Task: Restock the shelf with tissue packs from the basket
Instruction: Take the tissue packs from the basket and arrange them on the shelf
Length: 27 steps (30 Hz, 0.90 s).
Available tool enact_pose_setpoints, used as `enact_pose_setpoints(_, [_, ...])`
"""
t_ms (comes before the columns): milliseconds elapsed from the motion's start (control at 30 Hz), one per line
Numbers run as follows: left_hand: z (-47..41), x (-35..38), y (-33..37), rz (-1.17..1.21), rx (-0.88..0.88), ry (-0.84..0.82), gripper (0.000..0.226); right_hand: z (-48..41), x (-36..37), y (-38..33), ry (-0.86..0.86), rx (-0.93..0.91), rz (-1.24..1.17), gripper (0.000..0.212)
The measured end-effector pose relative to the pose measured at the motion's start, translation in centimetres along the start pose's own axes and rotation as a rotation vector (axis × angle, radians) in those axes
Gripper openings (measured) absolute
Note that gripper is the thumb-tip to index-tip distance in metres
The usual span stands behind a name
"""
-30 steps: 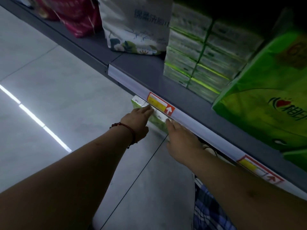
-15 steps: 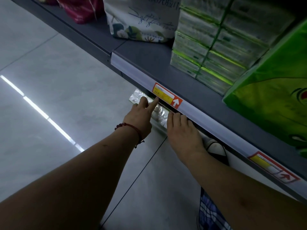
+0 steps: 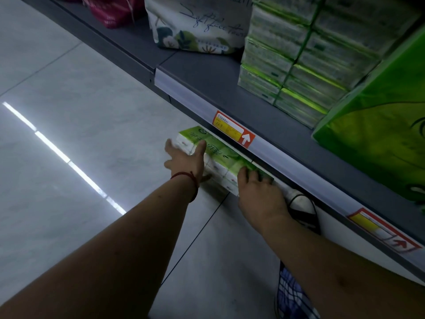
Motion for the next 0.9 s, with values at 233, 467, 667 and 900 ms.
enact_pose_setpoints(233, [-0.1, -1.9, -0.8, 0.14, -0.372, -0.011, 0.067, 0.4, -0.1, 0.1, 0.059, -0.123, -0.032, 0.075])
enact_pose_setpoints(467, [3.2, -7.6, 3.9, 0.335, -0.242, 0.044, 0.072, 2.6, -6.6, 0.1, 0.132, -0.123, -0.226, 0.073])
enact_pose_setpoints(667, [10.3, -10.0, 14.5, 0.278, -0.007, -0.052, 0.063, 5.7, -14.7, 3.0, 0.075, -0.119, -0.507, 0.096])
enact_pose_setpoints(900, [18.5, -11.6, 24.0, 0.265, 0.158, -0.121, 0.03, 10.7, -25.8, 7.9, 0.055, 0.002, -0.868, 0.021])
Point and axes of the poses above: each hand's wrist, its own z-axis away from the middle knuckle, its own x-axis out of the palm, y = z × x, the point moved 4 cm from there along -z, towards the middle knuckle, and after that the axes turned 12 degrees about z, right-handed, at the moved point
